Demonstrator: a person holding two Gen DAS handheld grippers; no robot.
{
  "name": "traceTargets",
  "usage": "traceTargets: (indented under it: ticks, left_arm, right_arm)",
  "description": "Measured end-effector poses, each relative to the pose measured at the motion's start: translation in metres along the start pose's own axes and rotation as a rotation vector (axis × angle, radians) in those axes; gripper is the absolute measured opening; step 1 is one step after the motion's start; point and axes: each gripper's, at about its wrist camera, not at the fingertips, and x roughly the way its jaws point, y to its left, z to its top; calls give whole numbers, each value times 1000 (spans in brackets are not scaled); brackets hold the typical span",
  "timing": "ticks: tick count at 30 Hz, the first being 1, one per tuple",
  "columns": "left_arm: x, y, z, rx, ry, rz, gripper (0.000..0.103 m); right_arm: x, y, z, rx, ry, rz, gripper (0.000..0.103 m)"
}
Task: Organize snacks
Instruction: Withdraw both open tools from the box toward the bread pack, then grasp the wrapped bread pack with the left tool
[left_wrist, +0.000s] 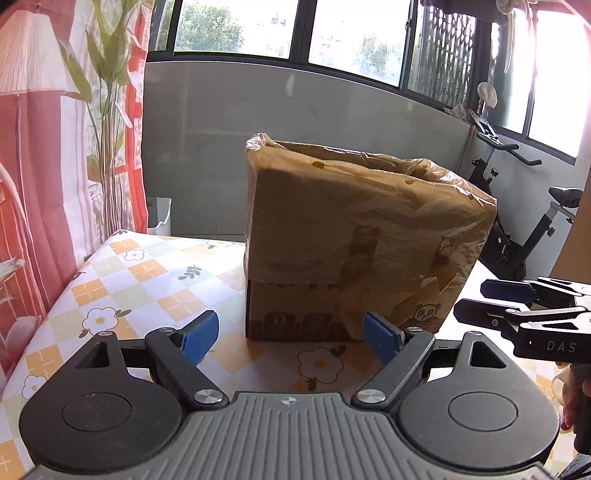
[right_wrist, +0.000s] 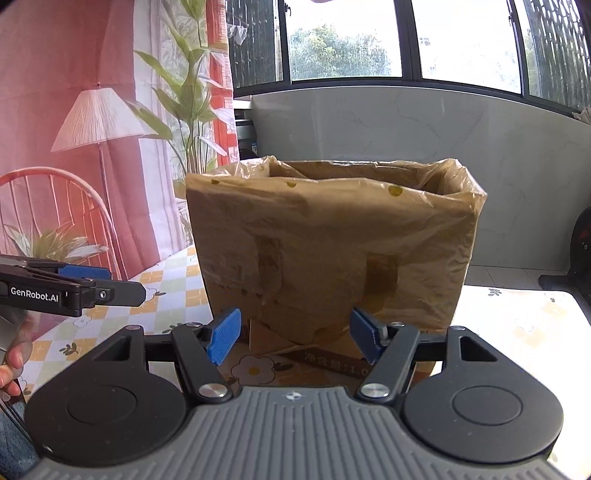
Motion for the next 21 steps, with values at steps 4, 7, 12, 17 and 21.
traceTargets:
  ticks: [4, 7, 12, 17, 21]
  left_arm:
    - [-2, 0, -14, -1, 8, 6, 87]
    - [-5, -1, -27, -25, 12, -4, 87]
    - [-5, -5, -39, -29, 32, -17, 87]
    - [-3, -10, -49, -25, 58, -28, 87]
    - [-1, -13, -59, -29, 84, -43, 87]
  right_arm:
    - [2, 7, -15, -8, 34, 3, 68]
    - [2, 11, -25, -22, 58, 3, 68]
    - [0, 18, -42, -74, 90, 0, 68]
    - [-2, 19, -57, -74, 111, 12, 68]
    - [-1, 19, -68, -65, 134, 20, 68]
